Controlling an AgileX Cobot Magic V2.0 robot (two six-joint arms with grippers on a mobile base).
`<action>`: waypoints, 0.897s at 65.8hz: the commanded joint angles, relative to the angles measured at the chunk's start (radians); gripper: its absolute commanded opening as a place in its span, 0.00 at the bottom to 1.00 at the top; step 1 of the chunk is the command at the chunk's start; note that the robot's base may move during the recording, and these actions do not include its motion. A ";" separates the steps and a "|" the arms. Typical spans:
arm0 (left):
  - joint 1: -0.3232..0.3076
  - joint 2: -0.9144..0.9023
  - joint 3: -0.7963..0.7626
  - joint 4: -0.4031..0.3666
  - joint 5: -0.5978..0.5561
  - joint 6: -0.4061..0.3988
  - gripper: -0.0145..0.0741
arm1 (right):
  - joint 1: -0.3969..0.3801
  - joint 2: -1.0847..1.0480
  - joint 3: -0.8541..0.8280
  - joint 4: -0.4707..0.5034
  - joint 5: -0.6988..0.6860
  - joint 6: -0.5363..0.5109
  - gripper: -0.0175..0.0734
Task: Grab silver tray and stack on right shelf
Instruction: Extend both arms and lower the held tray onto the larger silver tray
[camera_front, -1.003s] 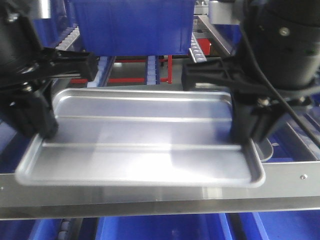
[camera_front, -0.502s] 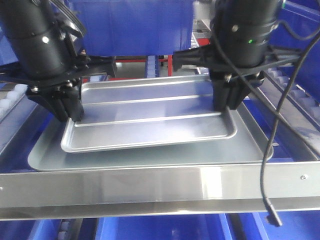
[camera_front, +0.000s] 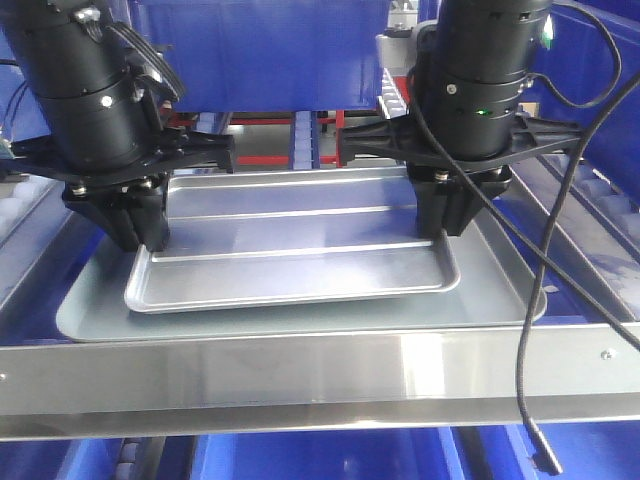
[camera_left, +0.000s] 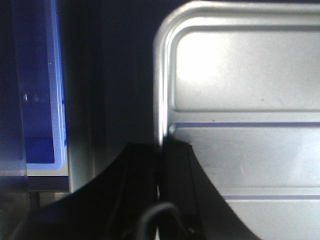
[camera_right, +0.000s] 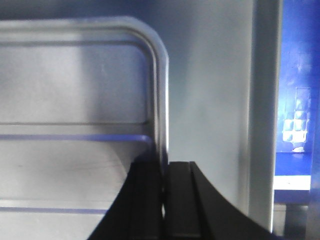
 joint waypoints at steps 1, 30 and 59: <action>-0.022 -0.043 -0.036 -0.049 -0.086 0.028 0.05 | 0.008 -0.049 -0.047 0.038 -0.154 -0.005 0.26; -0.022 -0.042 -0.036 -0.037 -0.094 0.028 0.05 | 0.004 -0.034 -0.045 0.038 -0.134 -0.005 0.26; -0.022 -0.042 -0.036 -0.047 -0.105 0.028 0.06 | 0.004 -0.031 -0.045 0.038 -0.136 -0.005 0.29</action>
